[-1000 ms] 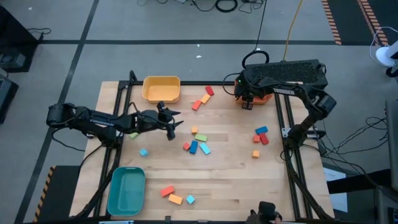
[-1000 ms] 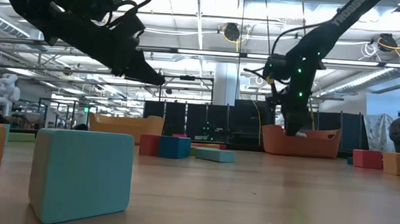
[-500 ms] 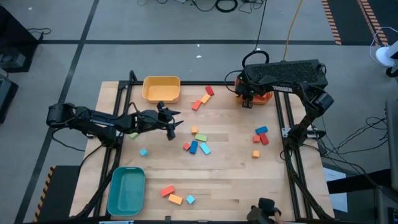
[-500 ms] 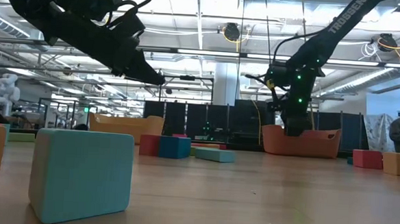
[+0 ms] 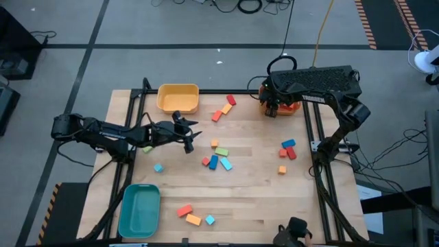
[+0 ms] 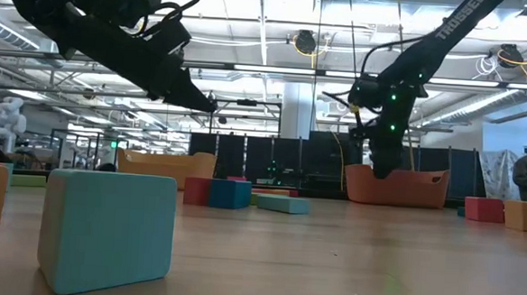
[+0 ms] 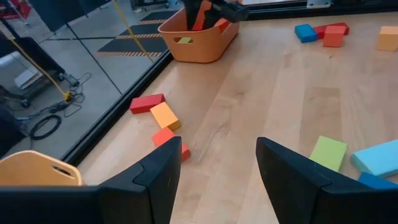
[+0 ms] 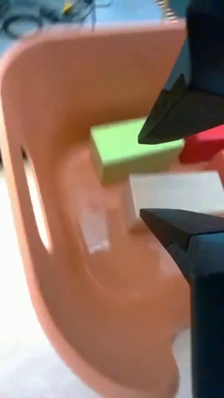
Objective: Sort blocks by size
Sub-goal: Put the large white block into the orange bin, then put the large dark blue block into the orange bin
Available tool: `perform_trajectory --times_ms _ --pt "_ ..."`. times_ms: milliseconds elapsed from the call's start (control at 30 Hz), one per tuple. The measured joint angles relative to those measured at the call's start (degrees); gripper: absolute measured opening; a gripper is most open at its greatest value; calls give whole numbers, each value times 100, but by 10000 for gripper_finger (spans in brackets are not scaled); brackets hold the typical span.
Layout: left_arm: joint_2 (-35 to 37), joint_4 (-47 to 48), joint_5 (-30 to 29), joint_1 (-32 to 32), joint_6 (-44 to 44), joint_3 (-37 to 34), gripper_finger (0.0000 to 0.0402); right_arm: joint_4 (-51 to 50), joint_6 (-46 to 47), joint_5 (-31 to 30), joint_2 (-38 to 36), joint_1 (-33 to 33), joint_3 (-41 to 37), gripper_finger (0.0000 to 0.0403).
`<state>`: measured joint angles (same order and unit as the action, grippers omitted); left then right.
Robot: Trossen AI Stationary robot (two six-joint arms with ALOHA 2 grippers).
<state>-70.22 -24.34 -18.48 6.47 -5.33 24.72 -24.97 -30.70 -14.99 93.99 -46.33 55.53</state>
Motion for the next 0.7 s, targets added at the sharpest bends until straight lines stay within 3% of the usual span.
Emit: perform_trajectory --times_ms 500,700 --pt "-272 -73 -50 476 54 1 210 275 2020 -163 -1641 173 -6 155" --pt "-698 -265 -81 541 200 -1 210 1387 2297 -133 -2532 507 -671 155"
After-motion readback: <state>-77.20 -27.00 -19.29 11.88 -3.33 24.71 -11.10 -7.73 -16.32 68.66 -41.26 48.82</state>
